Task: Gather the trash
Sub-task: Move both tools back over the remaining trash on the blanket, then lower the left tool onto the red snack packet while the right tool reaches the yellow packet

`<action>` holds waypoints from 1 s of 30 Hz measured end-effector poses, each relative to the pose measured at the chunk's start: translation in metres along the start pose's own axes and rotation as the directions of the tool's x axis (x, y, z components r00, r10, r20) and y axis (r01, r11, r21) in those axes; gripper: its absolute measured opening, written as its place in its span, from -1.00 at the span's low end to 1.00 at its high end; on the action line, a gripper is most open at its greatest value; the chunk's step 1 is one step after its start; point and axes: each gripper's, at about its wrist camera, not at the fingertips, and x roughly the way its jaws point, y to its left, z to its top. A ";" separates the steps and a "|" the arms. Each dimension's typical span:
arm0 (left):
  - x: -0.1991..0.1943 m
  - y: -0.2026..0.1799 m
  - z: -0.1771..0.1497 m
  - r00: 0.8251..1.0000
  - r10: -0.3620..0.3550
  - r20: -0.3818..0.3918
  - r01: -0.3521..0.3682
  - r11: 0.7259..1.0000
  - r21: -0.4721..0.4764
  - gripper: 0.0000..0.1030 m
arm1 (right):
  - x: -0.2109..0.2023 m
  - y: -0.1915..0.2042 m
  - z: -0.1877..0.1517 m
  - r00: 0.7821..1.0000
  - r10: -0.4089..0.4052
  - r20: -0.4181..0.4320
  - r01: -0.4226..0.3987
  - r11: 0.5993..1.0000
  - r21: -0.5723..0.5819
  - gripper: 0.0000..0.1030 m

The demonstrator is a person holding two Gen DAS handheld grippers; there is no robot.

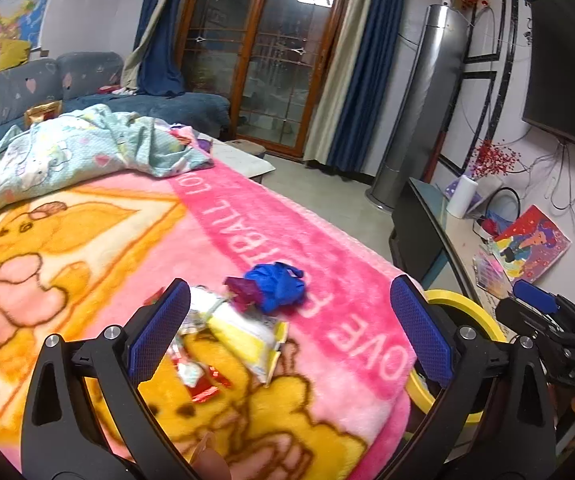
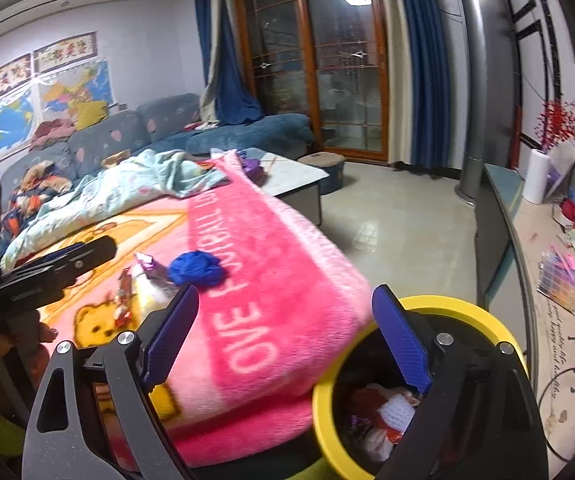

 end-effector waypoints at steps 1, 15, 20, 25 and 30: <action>-0.001 0.003 0.000 1.000 0.005 0.001 -0.005 1.000 -0.005 0.78 | 0.001 0.005 0.001 1.000 0.010 -0.003 -0.010 1.000 -0.010 0.67; -0.006 0.064 0.005 0.993 0.117 -0.008 -0.117 0.987 -0.114 0.78 | 0.027 0.069 0.001 0.986 0.153 -0.069 -0.160 0.981 -0.111 0.66; -0.003 0.085 0.005 0.990 0.142 -0.020 -0.143 0.976 -0.162 0.78 | 0.040 0.085 -0.001 0.978 0.181 -0.100 -0.194 0.972 -0.133 0.62; 0.002 0.107 0.001 0.989 0.142 -0.047 -0.149 0.965 -0.218 0.78 | 0.061 0.099 0.000 0.973 0.194 -0.127 -0.212 0.965 -0.153 0.56; 0.009 0.124 -0.005 0.989 0.129 -0.076 -0.144 0.954 -0.261 0.69 | 0.081 0.106 0.002 0.970 0.192 -0.146 -0.214 0.964 -0.159 0.48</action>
